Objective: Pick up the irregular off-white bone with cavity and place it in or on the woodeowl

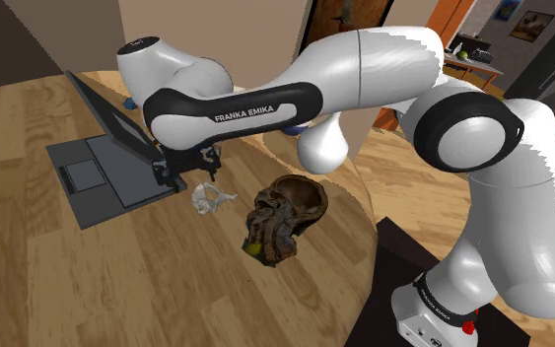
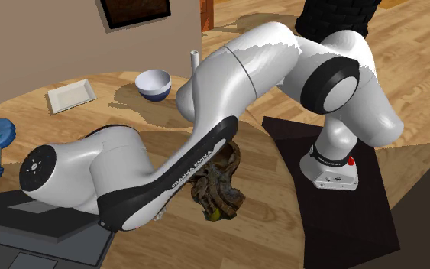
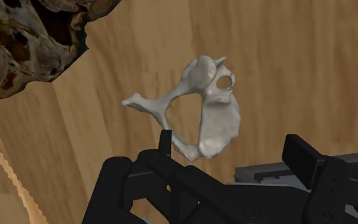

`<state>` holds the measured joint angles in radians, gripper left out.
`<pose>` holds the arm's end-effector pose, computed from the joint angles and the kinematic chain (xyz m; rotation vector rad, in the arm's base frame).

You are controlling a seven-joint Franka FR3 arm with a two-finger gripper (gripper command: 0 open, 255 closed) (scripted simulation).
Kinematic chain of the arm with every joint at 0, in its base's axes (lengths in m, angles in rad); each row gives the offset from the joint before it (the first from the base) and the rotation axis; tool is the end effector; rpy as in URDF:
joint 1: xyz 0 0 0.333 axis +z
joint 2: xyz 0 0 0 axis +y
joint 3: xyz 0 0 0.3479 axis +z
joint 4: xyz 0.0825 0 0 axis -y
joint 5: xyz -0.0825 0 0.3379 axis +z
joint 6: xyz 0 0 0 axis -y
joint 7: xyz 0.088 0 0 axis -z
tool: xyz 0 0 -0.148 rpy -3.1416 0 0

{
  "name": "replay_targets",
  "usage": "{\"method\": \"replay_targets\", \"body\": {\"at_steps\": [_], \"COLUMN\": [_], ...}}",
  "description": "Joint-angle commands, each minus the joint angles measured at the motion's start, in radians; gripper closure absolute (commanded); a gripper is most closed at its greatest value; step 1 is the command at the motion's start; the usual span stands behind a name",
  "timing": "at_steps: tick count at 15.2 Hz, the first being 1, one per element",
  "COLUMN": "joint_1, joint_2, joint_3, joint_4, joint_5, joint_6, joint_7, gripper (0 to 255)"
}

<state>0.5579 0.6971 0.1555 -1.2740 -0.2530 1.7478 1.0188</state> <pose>0.5539 0.4037 0.3319 2.8629 -0.3726 -0.0467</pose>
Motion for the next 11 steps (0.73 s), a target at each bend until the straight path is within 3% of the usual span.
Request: {"method": "replay_targets", "body": {"at_steps": [1, 7, 11], "joint_1": [0.029, 0.019, 0.019], "joint_2": [0.022, 0.022, 0.022], "joint_3": [-0.021, -0.024, -0.024], "joint_4": [0.02, -0.053, -0.053], "joint_5": [-0.01, -0.015, -0.015], "joint_6": [-0.018, 0.055, 0.055], "joint_7": [0.099, 0.107, 0.107], "gripper": [0, 0, 0]}}
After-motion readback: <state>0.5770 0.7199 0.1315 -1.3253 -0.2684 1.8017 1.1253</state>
